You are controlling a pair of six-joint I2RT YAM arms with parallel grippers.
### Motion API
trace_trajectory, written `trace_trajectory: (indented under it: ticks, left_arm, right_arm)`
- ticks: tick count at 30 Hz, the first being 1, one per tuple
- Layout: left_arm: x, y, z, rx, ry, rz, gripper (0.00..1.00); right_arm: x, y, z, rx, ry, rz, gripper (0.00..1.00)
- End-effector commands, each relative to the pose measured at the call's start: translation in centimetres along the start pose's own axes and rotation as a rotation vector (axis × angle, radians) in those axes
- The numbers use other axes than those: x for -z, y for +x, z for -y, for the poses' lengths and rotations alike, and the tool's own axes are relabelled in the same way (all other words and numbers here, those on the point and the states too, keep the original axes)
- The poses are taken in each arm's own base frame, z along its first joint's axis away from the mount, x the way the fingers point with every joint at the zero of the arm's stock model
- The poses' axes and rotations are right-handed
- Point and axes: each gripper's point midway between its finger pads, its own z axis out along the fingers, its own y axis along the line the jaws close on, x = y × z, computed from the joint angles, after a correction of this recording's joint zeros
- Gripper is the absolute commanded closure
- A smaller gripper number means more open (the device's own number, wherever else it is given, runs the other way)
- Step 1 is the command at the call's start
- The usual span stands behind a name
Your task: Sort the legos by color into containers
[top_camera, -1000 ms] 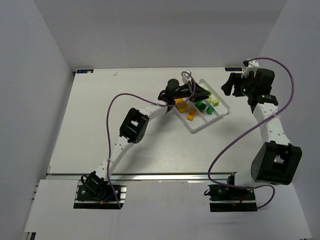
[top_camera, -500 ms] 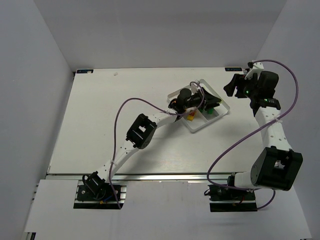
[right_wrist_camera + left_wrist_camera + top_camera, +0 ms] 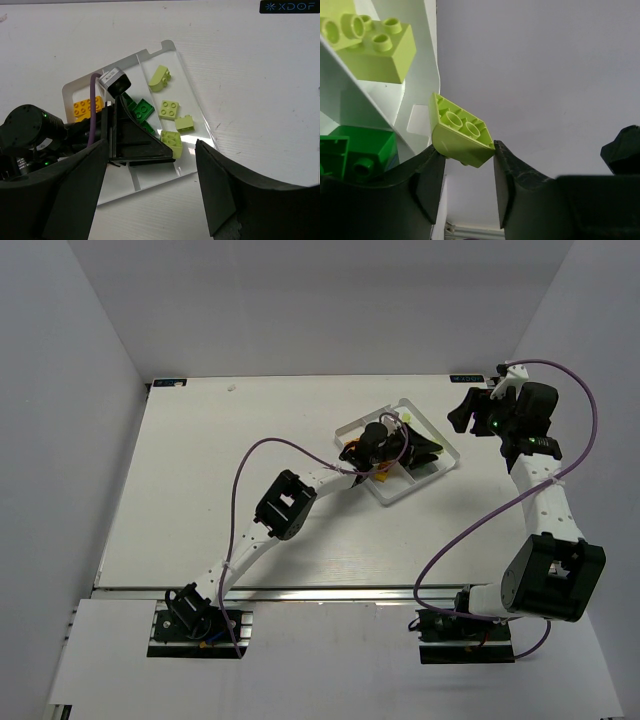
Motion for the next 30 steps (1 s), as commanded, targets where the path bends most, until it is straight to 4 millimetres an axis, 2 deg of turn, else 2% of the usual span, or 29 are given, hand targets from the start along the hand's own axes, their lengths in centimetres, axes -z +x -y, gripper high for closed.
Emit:
trace_trajectory:
  ticks: [1,4,8,12,14,16,17,18,19,20,21,22,23,24,25,26,27,28,29,30]
  left_arm:
    - [-0.5,0.3,2.1,0.001,0.018,0.012,0.47]
    - [-0.5,0.3,1.9,0.017,0.020,0.011,0.38]
    - [-0.5,0.2,1.8,0.026,0.026,0.014,0.32]
    - [-0.4,0.2,3.3,0.016,0.064,0.014,0.31]
    - [-0.4,0.2,4.4,0.005,0.086,0.017,0.35]
    - [-0.1,0.4,6.8,-0.027,0.131,0.018,0.41]
    - [0.3,-0.3,7.8,-0.045,0.148,0.025,0.50]
    - [0.9,-0.5,10.3,-0.087,0.185,0.021,0.57]
    - [1.4,-1.1,11.3,-0.109,0.200,0.028,0.65]
    - [1.9,-1.4,12.0,-0.128,0.201,0.030,0.85]
    - [2.8,-1.5,14.5,-0.195,0.225,0.022,0.93]
    - [3.6,-1.8,15.6,-0.226,0.229,0.021,1.00]
    - [4.8,-3.0,17.0,-0.267,0.239,0.040,1.00]
    - [5.7,-3.4,15.2,-0.307,0.190,0.034,1.00]
    - [7.8,-3.2,19.3,-0.372,0.221,0.044,1.00]
    - [9.6,-4.7,19.8,-0.408,0.205,0.079,0.85]
    - [11.1,-5.2,15.9,-0.422,0.095,0.090,0.70]
    - [13.7,-5.0,19.8,-0.473,0.098,0.135,0.61]
    - [16.1,-6.5,19.1,-0.522,0.031,0.175,0.51]
    - [18.1,-6.4,15.2,-0.502,-0.062,0.177,0.25]
  right_arm:
    - [1.0,-2.2,-0.6,0.022,-0.014,0.065,0.25]
    - [1.1,-2.4,-0.6,0.023,-0.014,0.067,0.25]
    - [1.1,-2.3,-0.6,0.025,-0.017,0.059,0.25]
    - [1.3,-2.3,-0.8,0.024,-0.020,0.059,0.25]
    - [1.3,-2.3,-0.9,0.027,-0.027,0.057,0.25]
    - [1.4,-2.4,-1.8,0.052,-0.078,0.052,0.25]
    - [1.5,-2.3,-2.4,0.051,-0.112,0.046,0.23]
    - [1.8,-2.7,-3.9,0.100,-0.208,0.051,0.21]
    - [2.1,-2.5,-4.8,0.117,-0.265,0.042,0.20]
    - [2.8,-2.6,-6.4,0.163,-0.367,0.051,0.18]
    - [3.2,-3.0,-7.2,0.177,-0.410,0.061,0.15]
    - [3.4,-3.1,-7.6,0.174,-0.436,0.067,0.11]
    - [3.6,-3.6,-8.2,0.150,-0.453,0.077,0.11]
    - [3.6,-3.6,-8.2,0.129,-0.454,0.073,0.11]
    - [3.6,-4.3,-8.3,0.125,-0.450,0.079,0.11]
    - [3.2,-3.9,-7.7,0.086,-0.411,0.043,0.11]
    - [3.0,-3.9,-7.3,0.074,-0.390,0.027,0.11]
    - [3.1,-5.0,-7.1,0.078,-0.367,0.032,0.11]
    - [2.6,-4.4,-6.2,0.051,-0.320,-0.011,0.11]
    - [2.4,-4.4,-5.8,0.051,-0.300,-0.019,0.11]
